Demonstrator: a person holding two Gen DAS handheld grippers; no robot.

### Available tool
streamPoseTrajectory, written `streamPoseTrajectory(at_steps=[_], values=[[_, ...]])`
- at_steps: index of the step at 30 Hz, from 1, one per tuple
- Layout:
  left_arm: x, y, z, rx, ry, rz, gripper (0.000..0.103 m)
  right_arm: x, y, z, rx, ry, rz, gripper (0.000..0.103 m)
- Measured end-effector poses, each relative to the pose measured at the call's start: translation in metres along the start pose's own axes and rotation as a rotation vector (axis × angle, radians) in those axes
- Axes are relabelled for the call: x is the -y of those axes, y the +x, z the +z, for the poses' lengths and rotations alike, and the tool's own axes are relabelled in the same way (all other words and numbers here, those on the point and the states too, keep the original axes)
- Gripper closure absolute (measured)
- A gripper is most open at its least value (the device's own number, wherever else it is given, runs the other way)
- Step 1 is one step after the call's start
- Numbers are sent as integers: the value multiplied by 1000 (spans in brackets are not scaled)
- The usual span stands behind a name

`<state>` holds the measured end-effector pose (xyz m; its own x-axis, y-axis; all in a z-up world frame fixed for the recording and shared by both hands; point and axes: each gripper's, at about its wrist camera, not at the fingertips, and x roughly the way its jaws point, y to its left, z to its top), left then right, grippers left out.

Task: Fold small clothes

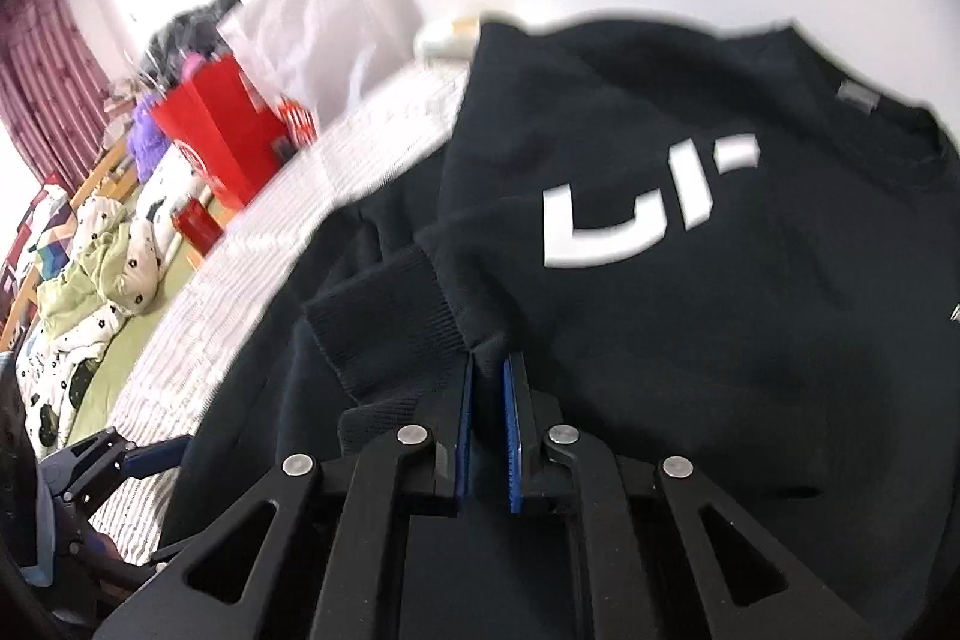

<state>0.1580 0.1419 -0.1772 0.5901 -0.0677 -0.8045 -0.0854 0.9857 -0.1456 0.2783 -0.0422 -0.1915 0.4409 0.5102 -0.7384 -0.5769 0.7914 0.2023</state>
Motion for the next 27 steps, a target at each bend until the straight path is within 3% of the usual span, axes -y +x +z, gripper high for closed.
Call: streamPoseTrajectory(at_steps=[4, 8, 16, 19, 21, 23, 27], values=[[5, 0, -3, 2, 30, 33, 37, 40, -49, 9, 101, 47, -57, 95], [1, -3, -5, 1, 15, 24, 37, 110, -95, 6, 167, 201, -144, 95], [-5, -8, -5, -20, -14, 3, 37, 214, -126, -46, 91, 457, -322, 88], [-3, -13, -8, -20, -8, 1, 37, 218, -145, -71, 76, 460, -368, 81], [-1, -19, -12, -19, -7, -9, 37, 211, -157, -84, 65, 427, -406, 70], [1, -26, -17, -13, 0, -21, 37, 204, -173, -103, 54, 398, -444, 53], [5, -38, -31, -6, 12, -25, 38, 190, -207, -151, 29, 376, -491, 48]])
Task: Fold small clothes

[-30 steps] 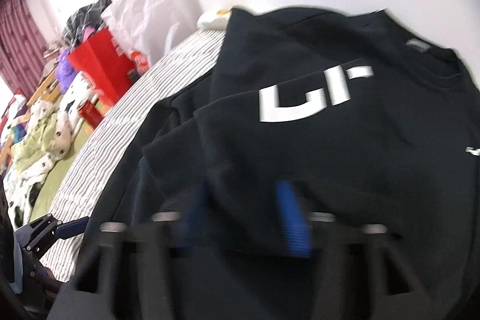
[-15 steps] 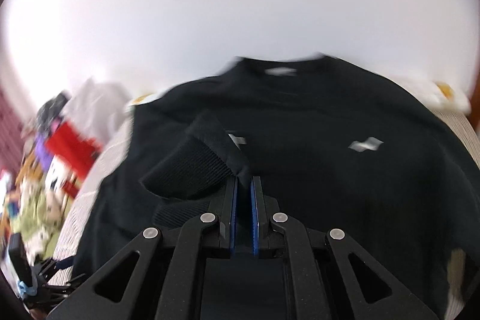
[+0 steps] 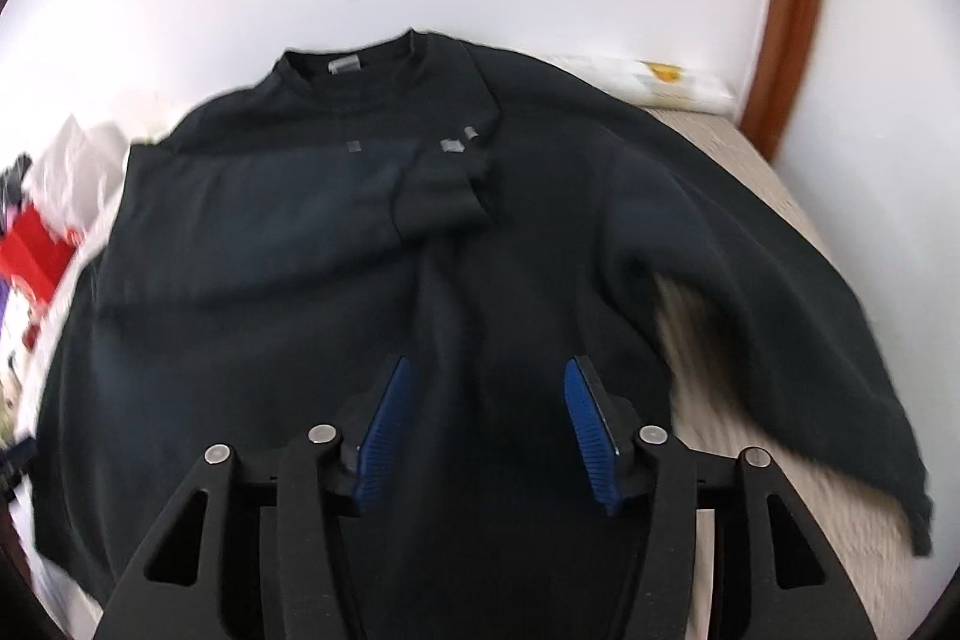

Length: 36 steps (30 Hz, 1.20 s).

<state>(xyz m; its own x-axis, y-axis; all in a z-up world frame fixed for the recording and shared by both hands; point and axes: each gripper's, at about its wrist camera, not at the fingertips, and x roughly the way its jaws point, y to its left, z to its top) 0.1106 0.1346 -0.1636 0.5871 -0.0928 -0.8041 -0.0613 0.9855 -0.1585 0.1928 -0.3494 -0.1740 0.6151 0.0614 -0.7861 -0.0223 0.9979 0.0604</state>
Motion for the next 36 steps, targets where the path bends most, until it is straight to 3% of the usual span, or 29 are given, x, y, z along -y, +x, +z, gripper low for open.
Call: streamPoseTrajectory(at_steps=[5, 13, 15, 16, 17, 19, 24, 33, 36], values=[[8, -7, -17, -8, 26, 17, 41, 29, -28, -56, -40, 53, 42, 44], [14, -14, -32, 22, 15, 37, 75, 37, -36, -110, -85, 118, 114, 42], [15, -17, -33, 32, 22, 48, 92, 34, -39, -120, -62, 111, 110, 46], [14, -21, -33, 42, 18, 60, 92, 33, -40, -123, -57, 103, 122, 69], [11, -23, -33, 48, 9, 56, 93, 32, -43, -125, -63, 96, 155, 83], [4, -31, -34, 51, -7, 39, 93, 33, -50, -126, -50, 92, 179, 90], [-4, -44, -46, 38, -16, 19, 93, 38, -71, -140, -74, 85, 243, 92], [2, -54, -72, -11, 20, 0, 93, 37, -73, -151, -142, 68, 218, 92], [4, -53, -66, -28, 21, 0, 89, 34, -73, -143, -146, 47, 169, 85]])
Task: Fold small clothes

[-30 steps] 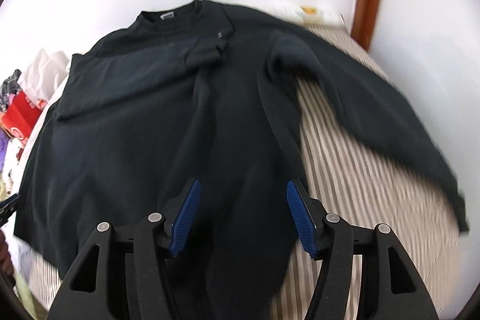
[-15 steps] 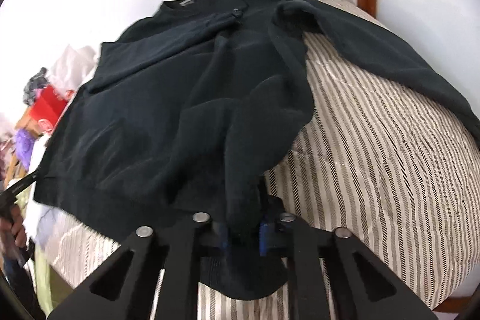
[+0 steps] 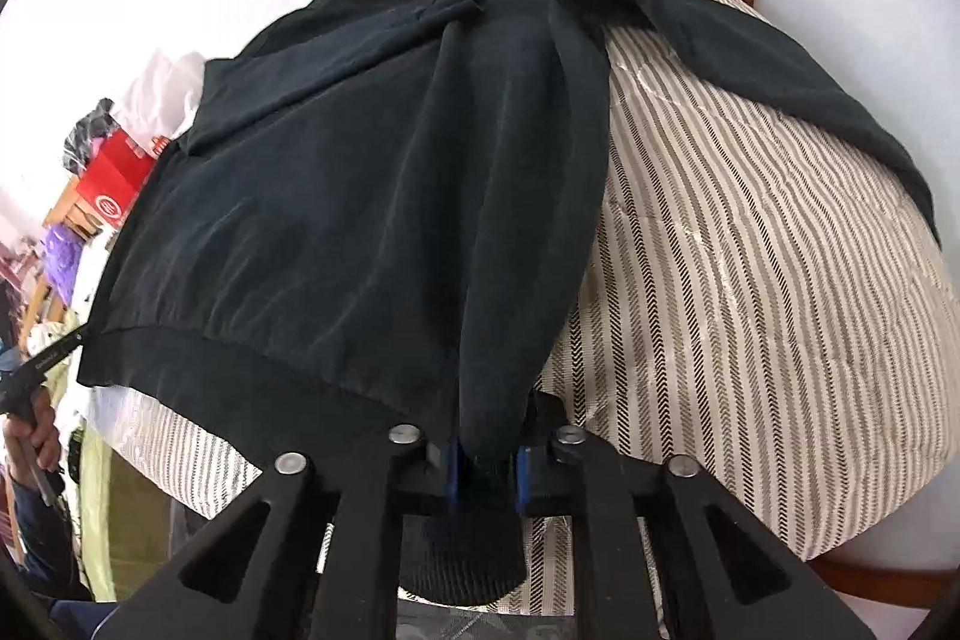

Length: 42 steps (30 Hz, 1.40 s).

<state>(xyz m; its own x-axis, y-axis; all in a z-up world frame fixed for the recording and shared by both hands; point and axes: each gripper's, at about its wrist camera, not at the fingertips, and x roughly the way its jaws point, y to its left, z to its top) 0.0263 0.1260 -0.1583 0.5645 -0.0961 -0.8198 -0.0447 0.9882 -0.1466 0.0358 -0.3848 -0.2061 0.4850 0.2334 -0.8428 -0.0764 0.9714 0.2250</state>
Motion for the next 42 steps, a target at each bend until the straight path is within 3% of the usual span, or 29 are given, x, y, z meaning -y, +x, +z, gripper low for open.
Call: streamPoseTrajectory(at_steps=[3, 4, 5, 7, 9, 16, 18, 25, 29, 31, 35, 39, 42], values=[[2, -4, 10, 4, -1, 0, 85, -2, -11, 17, 44, -31, -91, 75], [4, -6, 13, 16, 8, 17, 84, -3, -17, 26, 72, -35, -124, 65], [6, -7, 16, 26, 14, 35, 81, -5, -23, 37, 112, -31, -138, 55], [8, -6, 28, 43, 18, 68, 74, -11, -28, 63, 158, -15, -117, 47], [7, -2, 43, 45, 0, 70, 66, -20, -25, 87, 174, -12, -93, 47], [-1, 17, 101, 57, -44, 93, 57, -70, 32, 188, 209, -24, -35, 47], [-5, 23, 114, 73, -58, 97, 44, -74, 54, 213, 201, -16, -32, 47], [-16, 61, 154, 71, -95, 85, 44, -63, 143, 279, 106, 42, 9, 47], [-19, 83, 165, 53, -107, 69, 44, -53, 180, 293, 54, 115, 26, 47], [-20, 94, 169, 43, -111, 66, 44, -47, 194, 295, 44, 158, 81, 52], [-19, 110, 171, 5, -117, 91, 44, -43, 199, 299, 74, 174, 126, 89], [-22, 118, 169, -27, -125, 119, 44, -36, 165, 299, 160, 170, 175, 94], [-23, 121, 166, -28, -126, 119, 44, -30, 137, 296, 228, 151, 127, 94]])
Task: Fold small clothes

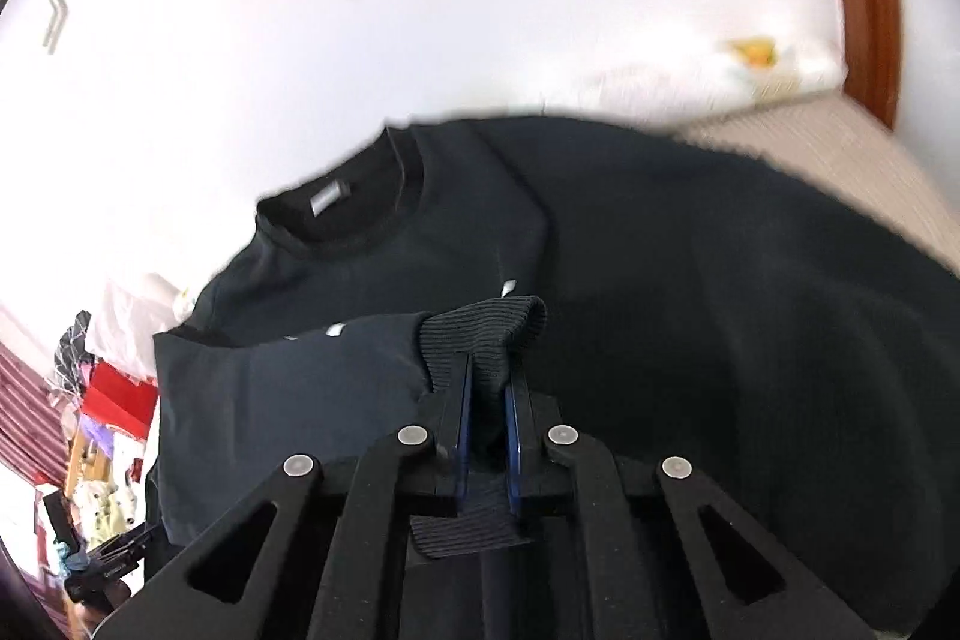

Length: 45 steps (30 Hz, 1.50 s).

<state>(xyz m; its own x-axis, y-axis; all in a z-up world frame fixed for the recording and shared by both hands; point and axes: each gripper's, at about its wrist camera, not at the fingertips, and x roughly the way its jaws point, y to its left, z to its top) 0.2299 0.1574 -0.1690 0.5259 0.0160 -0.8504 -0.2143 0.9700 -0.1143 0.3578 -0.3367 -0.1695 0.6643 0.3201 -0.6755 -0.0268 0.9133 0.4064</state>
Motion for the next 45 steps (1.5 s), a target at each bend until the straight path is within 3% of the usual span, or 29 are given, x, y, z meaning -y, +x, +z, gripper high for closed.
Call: streamPoseTrajectory(at_steps=[3, 7, 10, 12, 13, 14, 15, 18, 22, 25, 29, 35, 36, 37, 38, 39, 43, 45], values=[[0, -1, -1, 0, -2, 0, 44, 6, -18, -3, 20, -20, -84, 94], [-1, -2, 0, 1, -6, -9, 44, 21, -13, -16, -54, -5, -145, 91], [-1, -5, 3, 12, 2, -7, 44, 12, -16, -20, -65, -67, -261, 88], [-1, -9, 6, 29, 12, 2, 44, -4, -21, -16, -36, -116, -302, 81], [0, -10, 7, 36, 17, 5, 44, -16, -23, -12, -17, -145, -307, 71], [1, -11, 9, 42, 22, 8, 44, -35, -23, -6, 3, -182, -299, 60], [1, -11, 11, 46, 26, 13, 44, -51, -21, -2, 14, -213, -283, 58], [4, -11, 17, 59, 42, 26, 44, -112, 4, 5, -4, -305, -181, 57], [7, -6, 23, 71, 56, 37, 44, -200, 62, -4, -85, -406, 39, 57], [7, -1, 26, 72, 67, 46, 52, -256, 108, -9, -155, -463, 159, 57], [5, 7, 30, 66, 87, 19, 58, -319, 164, -12, -209, -549, 248, 57], [8, 18, 37, 77, 110, -15, 67, -378, 239, -8, -274, -597, 303, 58], [8, 18, 39, 89, 108, -21, 70, -383, 250, -9, -283, -595, 298, 62], [9, 19, 41, 101, 111, -19, 73, -388, 259, -10, -297, -591, 306, 81], [9, 19, 43, 111, 114, -19, 83, -390, 263, -10, -313, -582, 328, 93], [8, 19, 45, 119, 114, -22, 93, -393, 264, -8, -300, -577, 348, 93], [-9, 18, 48, 114, 39, -46, 96, -400, 263, -2, -256, -559, 370, 94], [-14, 20, 46, 98, 29, -49, 96, -406, 275, -10, -268, -590, 327, 94]])
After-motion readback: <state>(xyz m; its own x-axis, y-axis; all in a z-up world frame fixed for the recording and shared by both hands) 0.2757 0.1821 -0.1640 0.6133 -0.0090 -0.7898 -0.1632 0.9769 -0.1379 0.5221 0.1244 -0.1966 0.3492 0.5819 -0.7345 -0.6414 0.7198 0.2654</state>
